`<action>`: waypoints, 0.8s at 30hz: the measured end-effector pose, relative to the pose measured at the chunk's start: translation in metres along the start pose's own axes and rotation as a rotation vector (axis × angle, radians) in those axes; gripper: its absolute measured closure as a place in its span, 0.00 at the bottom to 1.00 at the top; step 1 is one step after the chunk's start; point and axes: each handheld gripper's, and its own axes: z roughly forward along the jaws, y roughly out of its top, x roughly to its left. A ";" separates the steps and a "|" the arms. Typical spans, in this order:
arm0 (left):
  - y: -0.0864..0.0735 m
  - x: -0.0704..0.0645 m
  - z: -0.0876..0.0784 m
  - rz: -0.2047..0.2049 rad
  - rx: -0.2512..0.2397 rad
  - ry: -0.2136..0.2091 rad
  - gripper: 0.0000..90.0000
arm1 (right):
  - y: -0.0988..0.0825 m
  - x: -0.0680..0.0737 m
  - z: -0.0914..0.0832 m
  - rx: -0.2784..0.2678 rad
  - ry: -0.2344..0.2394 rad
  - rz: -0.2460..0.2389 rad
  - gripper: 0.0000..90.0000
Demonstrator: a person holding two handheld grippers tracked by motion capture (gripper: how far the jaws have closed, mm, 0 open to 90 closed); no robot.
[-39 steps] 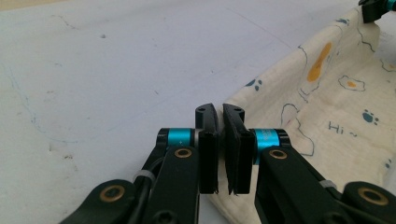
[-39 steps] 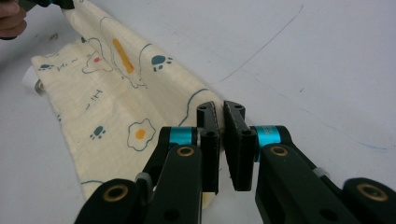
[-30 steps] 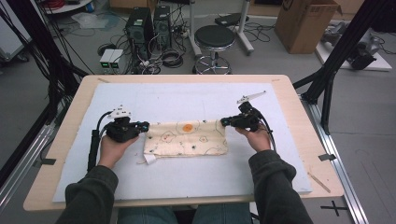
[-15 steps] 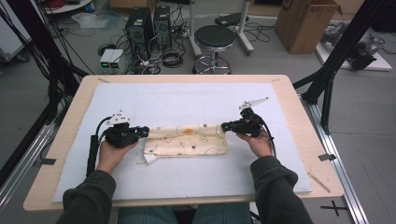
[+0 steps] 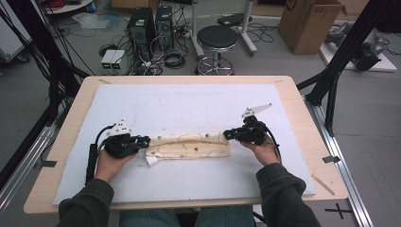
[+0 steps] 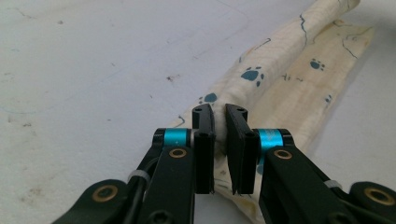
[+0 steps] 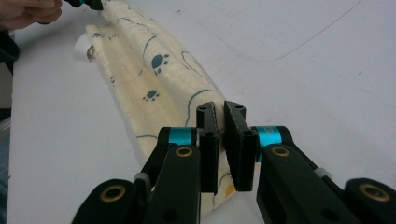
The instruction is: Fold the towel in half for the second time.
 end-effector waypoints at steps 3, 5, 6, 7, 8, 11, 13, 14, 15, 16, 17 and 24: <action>0.001 -0.004 -0.002 0.020 -0.004 -0.014 0.89 | -0.006 0.002 0.001 0.013 0.001 0.000 0.94; 0.001 -0.007 -0.002 0.033 0.009 -0.016 0.89 | -0.010 0.003 0.001 0.024 0.003 0.004 0.93; 0.001 -0.008 -0.002 0.043 0.019 -0.017 0.89 | -0.011 0.003 0.001 0.025 -0.002 0.005 0.93; 0.000 -0.010 -0.002 0.053 0.031 -0.020 0.89 | -0.012 0.003 0.001 0.026 0.001 0.002 0.93; 0.000 -0.011 -0.002 0.063 0.037 -0.023 0.89 | -0.013 0.003 0.000 0.031 -0.001 0.004 0.93; 0.001 -0.014 -0.004 0.078 0.040 -0.029 0.89 | -0.015 0.005 -0.002 0.033 0.003 0.003 0.93; 0.000 -0.015 -0.004 0.088 0.048 -0.037 0.89 | -0.016 0.006 -0.002 0.031 0.002 -0.011 0.93; -0.001 -0.016 -0.004 0.088 0.055 -0.037 0.89 | -0.017 0.007 -0.003 0.032 0.005 -0.007 0.93; -0.001 -0.017 -0.004 0.097 0.065 -0.038 0.89 | -0.018 0.007 -0.004 0.027 0.008 -0.008 0.93; -0.002 -0.018 -0.004 0.105 0.073 -0.037 0.89 | -0.019 0.007 -0.004 0.026 0.011 -0.007 0.93; -0.002 -0.018 -0.003 0.107 0.076 -0.037 0.89 | -0.021 0.008 -0.004 0.029 0.012 -0.009 0.93; -0.017 -0.018 -0.004 0.079 0.087 -0.044 0.89 | -0.029 0.010 0.000 0.048 0.031 -0.010 0.93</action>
